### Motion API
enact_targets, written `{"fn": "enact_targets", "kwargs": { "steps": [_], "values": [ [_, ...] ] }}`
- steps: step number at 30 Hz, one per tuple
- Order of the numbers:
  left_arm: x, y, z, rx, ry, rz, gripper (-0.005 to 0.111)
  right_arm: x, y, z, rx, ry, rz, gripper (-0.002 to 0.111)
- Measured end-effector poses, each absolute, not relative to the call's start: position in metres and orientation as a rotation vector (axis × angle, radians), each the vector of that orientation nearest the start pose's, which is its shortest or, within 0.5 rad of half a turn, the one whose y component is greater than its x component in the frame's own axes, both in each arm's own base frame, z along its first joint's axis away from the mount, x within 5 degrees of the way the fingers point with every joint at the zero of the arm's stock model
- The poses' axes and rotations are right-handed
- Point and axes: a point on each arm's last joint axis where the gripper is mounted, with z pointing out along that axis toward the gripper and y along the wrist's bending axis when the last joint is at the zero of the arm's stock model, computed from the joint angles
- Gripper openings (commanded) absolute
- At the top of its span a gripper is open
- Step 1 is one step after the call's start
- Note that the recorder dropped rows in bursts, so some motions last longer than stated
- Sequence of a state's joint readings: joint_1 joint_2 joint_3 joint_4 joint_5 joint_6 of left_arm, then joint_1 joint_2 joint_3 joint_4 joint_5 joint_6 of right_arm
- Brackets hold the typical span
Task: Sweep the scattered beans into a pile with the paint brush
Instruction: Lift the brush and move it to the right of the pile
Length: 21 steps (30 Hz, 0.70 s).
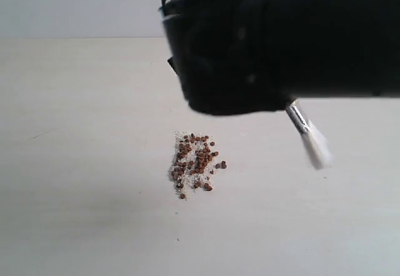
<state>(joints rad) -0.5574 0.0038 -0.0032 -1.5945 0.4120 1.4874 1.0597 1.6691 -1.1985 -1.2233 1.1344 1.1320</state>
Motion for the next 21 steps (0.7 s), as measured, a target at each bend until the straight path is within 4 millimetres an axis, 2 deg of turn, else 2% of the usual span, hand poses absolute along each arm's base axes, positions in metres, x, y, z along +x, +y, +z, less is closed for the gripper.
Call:
{"fn": "enact_targets", "kwargs": {
  "steps": [5, 8, 15, 21],
  "values": [
    [0.022, -0.057, 0.214, 0.670, 1.386, -0.837, 0.000, 0.236, 0.225, 0.283, -0.634, 2.340, -0.342, 0.000],
    [0.022, -0.057, 0.214, 0.670, 1.386, -0.837, 0.000, 0.245, 0.210, 0.281, -0.635, 2.455, -0.233, 0.000],
    [0.022, -0.057, 0.214, 0.670, 1.386, -0.837, 0.000, 0.263, 0.200, 0.283, -0.592, 2.446, -0.074, 0.000],
    [0.022, -0.057, 0.214, 0.670, 1.386, -0.837, 0.000, 0.271, 0.180, 0.275, -0.612, 2.601, 0.103, 0.000]
  ]
}}
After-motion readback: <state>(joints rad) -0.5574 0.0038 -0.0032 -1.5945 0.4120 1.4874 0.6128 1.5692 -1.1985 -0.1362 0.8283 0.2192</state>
